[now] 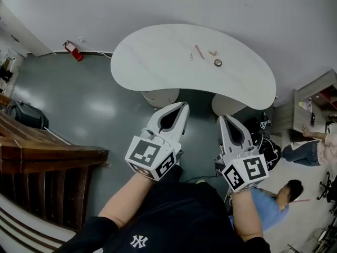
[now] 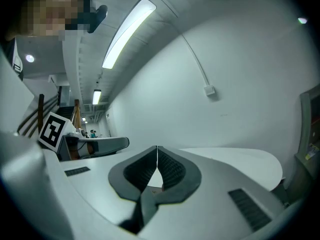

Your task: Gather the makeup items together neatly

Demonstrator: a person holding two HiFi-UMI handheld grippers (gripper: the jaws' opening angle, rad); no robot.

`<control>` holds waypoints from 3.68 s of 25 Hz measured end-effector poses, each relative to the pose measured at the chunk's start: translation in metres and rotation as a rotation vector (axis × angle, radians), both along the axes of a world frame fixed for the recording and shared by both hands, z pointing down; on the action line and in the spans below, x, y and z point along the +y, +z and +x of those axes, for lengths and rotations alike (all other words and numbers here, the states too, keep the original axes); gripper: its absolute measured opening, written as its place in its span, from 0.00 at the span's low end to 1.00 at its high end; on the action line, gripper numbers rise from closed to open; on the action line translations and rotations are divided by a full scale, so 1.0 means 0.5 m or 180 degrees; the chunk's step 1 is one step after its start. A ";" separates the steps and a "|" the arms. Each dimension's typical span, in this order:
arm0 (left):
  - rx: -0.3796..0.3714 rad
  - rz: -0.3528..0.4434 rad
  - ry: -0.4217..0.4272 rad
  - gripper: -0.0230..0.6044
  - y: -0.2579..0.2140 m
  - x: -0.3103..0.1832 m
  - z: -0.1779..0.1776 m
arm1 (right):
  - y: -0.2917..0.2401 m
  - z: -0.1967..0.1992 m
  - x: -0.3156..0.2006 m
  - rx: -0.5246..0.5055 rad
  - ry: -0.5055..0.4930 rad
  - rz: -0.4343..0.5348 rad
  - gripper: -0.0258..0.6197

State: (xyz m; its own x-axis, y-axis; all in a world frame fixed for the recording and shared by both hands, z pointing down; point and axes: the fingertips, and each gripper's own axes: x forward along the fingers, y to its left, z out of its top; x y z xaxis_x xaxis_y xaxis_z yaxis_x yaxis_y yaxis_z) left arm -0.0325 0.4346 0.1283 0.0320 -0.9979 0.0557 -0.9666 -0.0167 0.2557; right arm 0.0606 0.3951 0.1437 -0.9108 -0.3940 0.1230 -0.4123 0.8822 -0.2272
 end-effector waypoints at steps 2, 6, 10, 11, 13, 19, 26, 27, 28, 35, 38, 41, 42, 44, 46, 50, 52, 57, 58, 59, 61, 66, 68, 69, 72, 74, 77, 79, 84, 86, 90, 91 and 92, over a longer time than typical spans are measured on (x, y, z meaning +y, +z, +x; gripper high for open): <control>0.0007 -0.0003 0.0087 0.05 0.004 -0.023 -0.032 | -0.002 -0.036 -0.017 0.0021 0.0068 0.0012 0.06; 0.0061 0.0000 0.0198 0.05 0.002 -0.062 -0.073 | -0.005 -0.082 -0.037 0.0115 0.0126 0.0065 0.06; 0.0081 -0.0018 0.0295 0.05 0.008 -0.096 -0.089 | -0.012 -0.107 -0.081 0.0144 0.0217 0.0072 0.06; 0.0082 -0.0024 0.0311 0.05 0.011 -0.104 -0.092 | -0.011 -0.115 -0.088 0.0143 0.0215 0.0080 0.06; 0.0082 -0.0044 0.0336 0.05 0.021 -0.122 -0.097 | -0.003 -0.132 -0.101 0.0147 0.0176 0.0095 0.07; 0.0136 -0.0153 0.0324 0.05 0.063 -0.218 -0.123 | 0.035 -0.184 -0.188 0.0195 0.0083 0.0009 0.07; 0.0098 -0.0319 0.0183 0.05 0.108 -0.372 -0.169 | 0.088 -0.252 -0.345 0.0286 -0.0136 -0.0135 0.07; 0.0086 -0.0353 0.0157 0.05 0.117 -0.396 -0.173 | 0.099 -0.260 -0.368 0.0313 -0.0176 -0.0154 0.07; 0.0074 -0.0397 0.0133 0.05 0.128 -0.420 -0.177 | 0.110 -0.268 -0.390 0.0338 -0.0220 -0.0178 0.07; -0.0041 -0.0615 0.0001 0.05 0.188 -0.573 -0.192 | 0.171 -0.314 -0.527 0.0458 -0.0500 -0.0248 0.07; -0.0050 -0.0693 -0.0050 0.05 0.216 -0.612 -0.203 | 0.200 -0.328 -0.562 0.0506 -0.0539 -0.0298 0.07; -0.0003 -0.0794 -0.0074 0.05 0.252 -0.638 -0.218 | 0.229 -0.340 -0.580 0.0582 -0.0548 -0.0315 0.07; 0.0016 -0.0823 -0.0074 0.05 0.264 -0.646 -0.223 | 0.242 -0.346 -0.587 0.0620 -0.0548 -0.0322 0.07; 0.0044 -0.0872 -0.0056 0.05 0.289 -0.659 -0.233 | 0.268 -0.358 -0.597 0.0694 -0.0533 -0.0354 0.07; 0.0075 -0.0924 -0.0021 0.05 0.317 -0.665 -0.242 | 0.292 -0.370 -0.600 0.0765 -0.0491 -0.0368 0.07; 0.0123 -0.1035 0.0078 0.05 0.381 -0.678 -0.258 | 0.339 -0.388 -0.606 0.0881 -0.0372 -0.0385 0.07; 0.0122 -0.1090 0.0140 0.05 0.414 -0.687 -0.266 | 0.367 -0.398 -0.615 0.0915 -0.0278 -0.0341 0.07; 0.0107 -0.1162 0.0322 0.05 0.500 -0.740 -0.260 | 0.464 -0.395 -0.673 0.1017 0.0101 -0.0367 0.19; 0.0108 -0.1170 0.0348 0.05 0.516 -0.755 -0.257 | 0.482 -0.390 -0.689 0.1045 0.0177 -0.0364 0.19; 0.0115 -0.1181 0.0361 0.05 0.533 -0.769 -0.255 | 0.500 -0.384 -0.704 0.1083 0.0246 -0.0359 0.21; 0.0130 -0.1222 0.0375 0.05 0.565 -0.795 -0.254 | 0.538 -0.368 -0.736 0.1185 0.0367 -0.0373 0.23; 0.0119 -0.1390 0.0430 0.05 0.636 -0.842 -0.239 | 0.635 -0.325 -0.803 0.1532 0.0556 -0.0527 0.31; 0.0145 -0.1455 0.0440 0.05 0.658 -0.853 -0.235 | 0.668 -0.316 -0.818 0.1639 0.0576 -0.0615 0.35; 0.0151 -0.1477 0.0448 0.05 0.667 -0.859 -0.232 | 0.682 -0.314 -0.824 0.1679 0.0582 -0.0663 0.37; 0.0144 -0.1510 0.0469 0.05 0.686 -0.874 -0.223 | 0.713 -0.314 -0.839 0.1762 0.0569 -0.0753 0.42; 0.0130 -0.1526 0.0476 0.05 0.694 -0.881 -0.220 | 0.725 -0.317 -0.844 0.1786 0.0556 -0.0784 0.44; 0.0140 -0.1563 0.0448 0.05 0.704 -0.883 -0.221 | 0.740 -0.324 -0.850 0.1828 0.0536 -0.0825 0.46; 0.0166 -0.1591 0.0410 0.05 0.710 -0.883 -0.228 | 0.750 -0.328 -0.856 0.1908 0.0534 -0.0819 0.46; 0.0157 -0.1636 0.0384 0.05 0.718 -0.885 -0.236 | 0.770 -0.337 -0.870 0.2194 0.0512 -0.0695 0.46; 0.0159 -0.1648 0.0383 0.05 0.721 -0.884 -0.236 | 0.782 -0.336 -0.871 0.2308 0.0496 -0.0699 0.46; 0.0176 -0.1677 0.0374 0.05 0.729 -0.884 -0.235 | 0.790 -0.337 -0.873 0.2353 0.0457 -0.0788 0.45; 0.0175 -0.1684 0.0379 0.05 0.731 -0.884 -0.234 | 0.789 -0.336 -0.873 0.2357 0.0449 -0.0796 0.41; 0.0172 -0.1689 0.0387 0.05 0.732 -0.885 -0.231 | 0.789 -0.335 -0.872 0.2359 0.0440 -0.0801 0.38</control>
